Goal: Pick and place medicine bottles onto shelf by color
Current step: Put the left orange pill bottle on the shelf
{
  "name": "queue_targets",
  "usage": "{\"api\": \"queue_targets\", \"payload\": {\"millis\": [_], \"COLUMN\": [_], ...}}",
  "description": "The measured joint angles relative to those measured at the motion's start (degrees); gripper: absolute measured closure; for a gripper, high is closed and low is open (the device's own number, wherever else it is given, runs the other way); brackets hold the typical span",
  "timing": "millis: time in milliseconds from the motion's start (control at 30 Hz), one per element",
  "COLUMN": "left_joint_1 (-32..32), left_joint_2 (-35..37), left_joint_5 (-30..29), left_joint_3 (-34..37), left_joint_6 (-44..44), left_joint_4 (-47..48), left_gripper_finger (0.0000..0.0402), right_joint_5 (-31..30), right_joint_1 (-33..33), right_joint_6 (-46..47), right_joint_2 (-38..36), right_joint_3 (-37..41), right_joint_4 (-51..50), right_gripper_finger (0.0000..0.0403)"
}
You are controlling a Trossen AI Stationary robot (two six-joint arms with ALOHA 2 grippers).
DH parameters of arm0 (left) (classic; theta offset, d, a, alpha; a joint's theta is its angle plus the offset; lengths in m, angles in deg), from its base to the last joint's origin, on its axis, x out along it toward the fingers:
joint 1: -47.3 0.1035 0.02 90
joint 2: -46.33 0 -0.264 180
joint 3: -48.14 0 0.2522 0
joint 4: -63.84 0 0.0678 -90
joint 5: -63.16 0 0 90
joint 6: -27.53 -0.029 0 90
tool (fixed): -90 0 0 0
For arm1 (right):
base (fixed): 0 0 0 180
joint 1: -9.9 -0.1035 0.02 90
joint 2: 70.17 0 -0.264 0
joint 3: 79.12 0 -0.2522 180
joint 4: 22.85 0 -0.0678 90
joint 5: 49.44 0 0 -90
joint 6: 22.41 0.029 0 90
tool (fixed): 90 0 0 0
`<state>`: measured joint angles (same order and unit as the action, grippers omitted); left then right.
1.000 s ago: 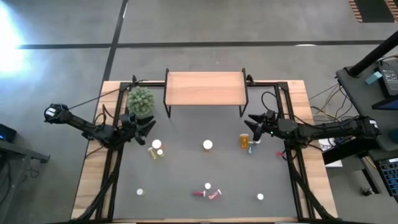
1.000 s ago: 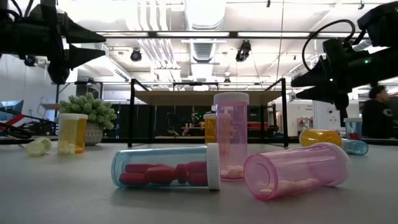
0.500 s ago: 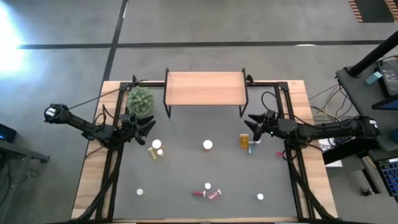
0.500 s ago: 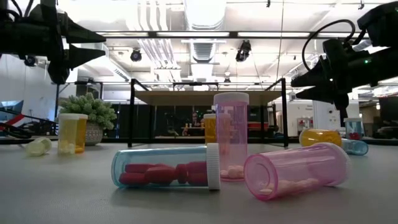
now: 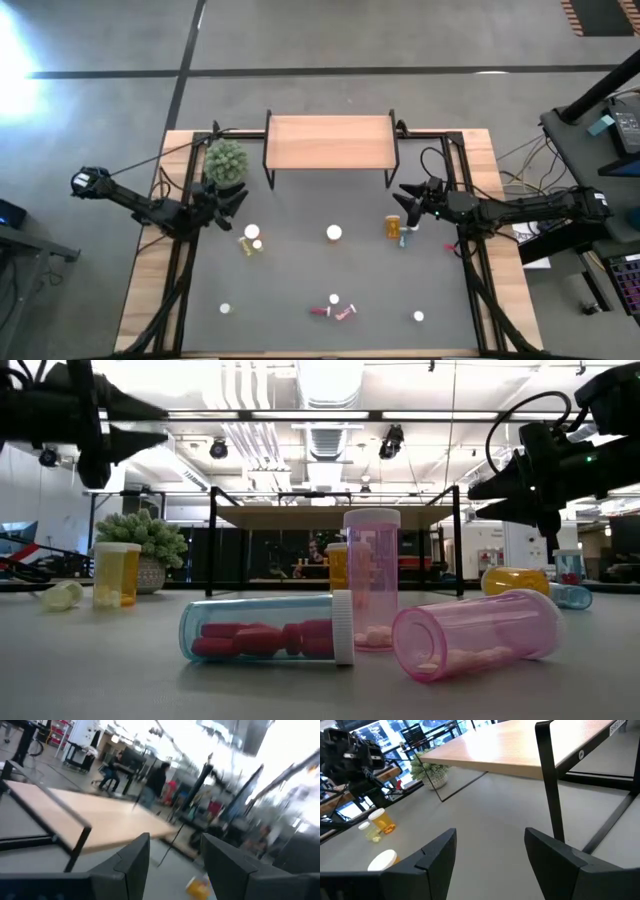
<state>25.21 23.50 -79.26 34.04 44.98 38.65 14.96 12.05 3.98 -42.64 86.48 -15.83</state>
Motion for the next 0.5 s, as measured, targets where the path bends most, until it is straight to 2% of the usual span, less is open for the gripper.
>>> {"api": "queue_targets", "payload": {"millis": [100, 267, 400, 500], "left_joint_1": [0.0, 0.0, 0.0, 0.0], "left_joint_2": [-0.02, 0.0, 0.01, -0.86], "left_joint_5": [2.57, 10.8, 15.66, 18.05], "left_joint_3": [0.0, -0.48, -4.21, -7.32], "left_joint_6": [-2.79, -12.08, -17.83, -18.15], "left_joint_4": [-7.07, -21.12, -23.88, -23.42], "left_gripper_finger": [0.024, 0.024, 0.024, 0.024], "right_joint_5": [-0.01, 0.0, 0.01, -0.01], "right_joint_1": [0.0, 0.0, 0.0, 0.0], "right_joint_6": [0.0, 0.0, 0.0, -0.02], "right_joint_2": [-0.02, 0.0, 0.0, -0.02], "right_joint_3": [0.0, 0.01, 0.02, 0.02], "right_joint_4": [0.01, 0.0, -0.01, -0.01], "right_gripper_finger": [0.0179, 0.0179, 0.0179, 0.0179]}}
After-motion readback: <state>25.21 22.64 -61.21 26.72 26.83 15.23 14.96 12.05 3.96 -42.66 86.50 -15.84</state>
